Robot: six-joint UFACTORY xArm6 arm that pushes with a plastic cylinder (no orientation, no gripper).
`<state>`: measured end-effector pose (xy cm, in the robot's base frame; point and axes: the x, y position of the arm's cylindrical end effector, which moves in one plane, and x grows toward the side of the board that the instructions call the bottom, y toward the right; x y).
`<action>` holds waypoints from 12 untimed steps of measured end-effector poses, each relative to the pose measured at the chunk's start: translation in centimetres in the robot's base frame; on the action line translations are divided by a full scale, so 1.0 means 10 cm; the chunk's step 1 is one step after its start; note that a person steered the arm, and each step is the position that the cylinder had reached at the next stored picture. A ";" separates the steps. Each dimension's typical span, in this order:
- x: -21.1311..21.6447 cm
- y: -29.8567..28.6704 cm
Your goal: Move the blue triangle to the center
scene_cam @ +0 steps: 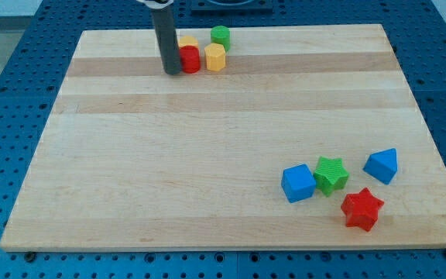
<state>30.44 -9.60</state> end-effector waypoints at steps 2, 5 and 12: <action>0.57 0.13; 1.65 3.72; 1.79 1.47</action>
<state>48.31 5.08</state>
